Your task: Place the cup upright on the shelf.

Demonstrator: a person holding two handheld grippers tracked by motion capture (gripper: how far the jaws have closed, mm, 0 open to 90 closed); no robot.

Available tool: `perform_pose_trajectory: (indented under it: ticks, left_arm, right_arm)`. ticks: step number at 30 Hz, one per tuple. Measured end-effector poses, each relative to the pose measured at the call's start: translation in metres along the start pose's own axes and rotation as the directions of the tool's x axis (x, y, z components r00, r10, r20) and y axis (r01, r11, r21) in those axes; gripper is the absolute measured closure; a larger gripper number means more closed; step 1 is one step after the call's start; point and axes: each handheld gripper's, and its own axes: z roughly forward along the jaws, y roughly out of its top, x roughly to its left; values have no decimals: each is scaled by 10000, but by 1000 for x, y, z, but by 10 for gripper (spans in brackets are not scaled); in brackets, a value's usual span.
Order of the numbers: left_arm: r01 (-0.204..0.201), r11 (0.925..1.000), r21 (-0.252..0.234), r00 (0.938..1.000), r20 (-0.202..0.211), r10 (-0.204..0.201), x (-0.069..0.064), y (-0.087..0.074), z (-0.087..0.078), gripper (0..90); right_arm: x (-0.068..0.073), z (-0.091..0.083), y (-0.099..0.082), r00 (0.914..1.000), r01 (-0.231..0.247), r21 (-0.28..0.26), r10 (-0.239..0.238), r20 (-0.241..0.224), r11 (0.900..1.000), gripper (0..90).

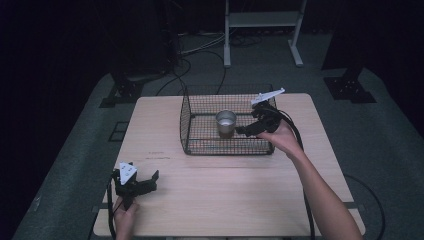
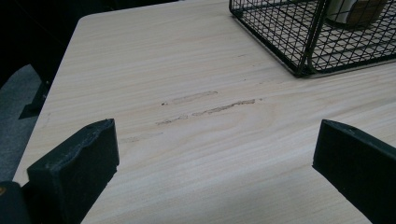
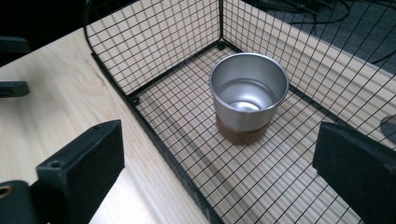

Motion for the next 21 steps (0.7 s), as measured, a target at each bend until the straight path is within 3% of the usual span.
perform_pose_trajectory:
  ticks: [5,21]
  left_arm:
    - [-19,10000,-25,10000,7,19,0,0,0,0]
    - [-219,9998,14,9998,41,219,-2,0,1,0]
  right_arm:
    - [2,-5,-10,9998,-49,123,52,-211,9999,17]
    - [13,-28,-33,9988,130,-251,-141,-466,9996,18]
